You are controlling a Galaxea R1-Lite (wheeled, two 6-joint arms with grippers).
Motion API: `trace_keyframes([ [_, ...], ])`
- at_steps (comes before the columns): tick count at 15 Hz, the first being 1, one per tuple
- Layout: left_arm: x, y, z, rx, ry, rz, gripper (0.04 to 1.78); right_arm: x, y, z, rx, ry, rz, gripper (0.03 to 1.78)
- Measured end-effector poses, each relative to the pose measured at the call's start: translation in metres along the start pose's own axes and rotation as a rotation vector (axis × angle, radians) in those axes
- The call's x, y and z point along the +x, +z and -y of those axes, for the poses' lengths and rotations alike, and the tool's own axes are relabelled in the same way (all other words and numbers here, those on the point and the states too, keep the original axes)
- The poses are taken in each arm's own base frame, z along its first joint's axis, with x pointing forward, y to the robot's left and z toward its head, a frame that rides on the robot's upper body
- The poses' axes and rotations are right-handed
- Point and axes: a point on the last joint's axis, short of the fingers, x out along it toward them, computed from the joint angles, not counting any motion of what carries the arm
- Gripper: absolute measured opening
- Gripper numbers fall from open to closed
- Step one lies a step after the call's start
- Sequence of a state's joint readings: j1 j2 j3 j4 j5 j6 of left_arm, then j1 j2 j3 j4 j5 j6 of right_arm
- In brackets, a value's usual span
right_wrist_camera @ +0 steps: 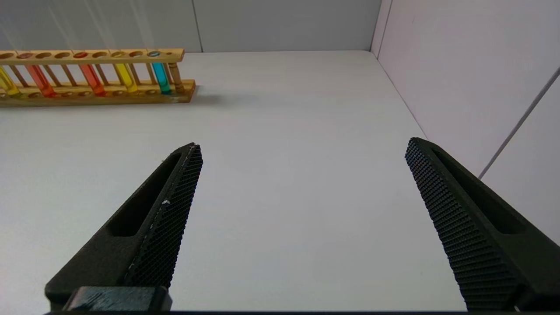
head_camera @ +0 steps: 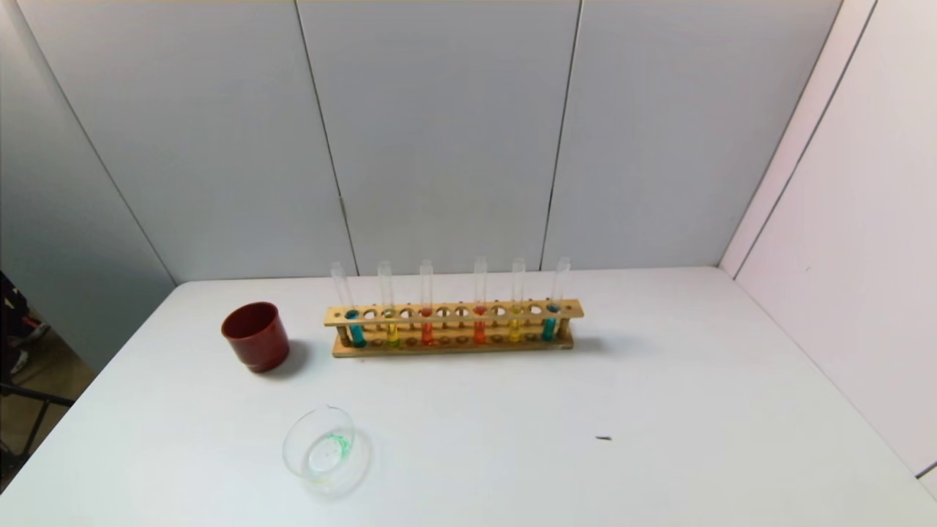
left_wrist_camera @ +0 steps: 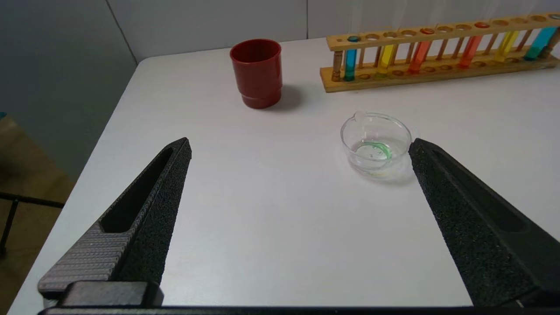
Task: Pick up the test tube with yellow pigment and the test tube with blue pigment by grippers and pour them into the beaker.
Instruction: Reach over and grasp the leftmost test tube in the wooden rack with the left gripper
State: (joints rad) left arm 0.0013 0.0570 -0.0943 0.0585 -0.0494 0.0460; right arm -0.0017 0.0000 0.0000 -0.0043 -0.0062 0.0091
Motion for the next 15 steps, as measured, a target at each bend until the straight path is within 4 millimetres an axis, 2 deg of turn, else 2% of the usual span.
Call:
trace_keyframes([
  [3,0.008,0.039,-0.001,-0.002,-0.035,-0.043,1.75,0.000,0.000,0.000,0.000,0.000,0.000,1.70],
  [6,0.030,0.074,-0.003,-0.003,-0.077,-0.075,1.75,0.000,0.000,0.000,0.000,0.000,0.000,1.70],
  [10,0.080,0.099,-0.006,-0.007,-0.103,-0.134,1.75,0.000,0.000,0.000,0.000,0.000,0.000,1.70],
  [15,0.151,0.112,-0.006,-0.013,-0.139,-0.179,1.75,0.000,0.000,0.000,0.000,0.000,0.000,1.70],
])
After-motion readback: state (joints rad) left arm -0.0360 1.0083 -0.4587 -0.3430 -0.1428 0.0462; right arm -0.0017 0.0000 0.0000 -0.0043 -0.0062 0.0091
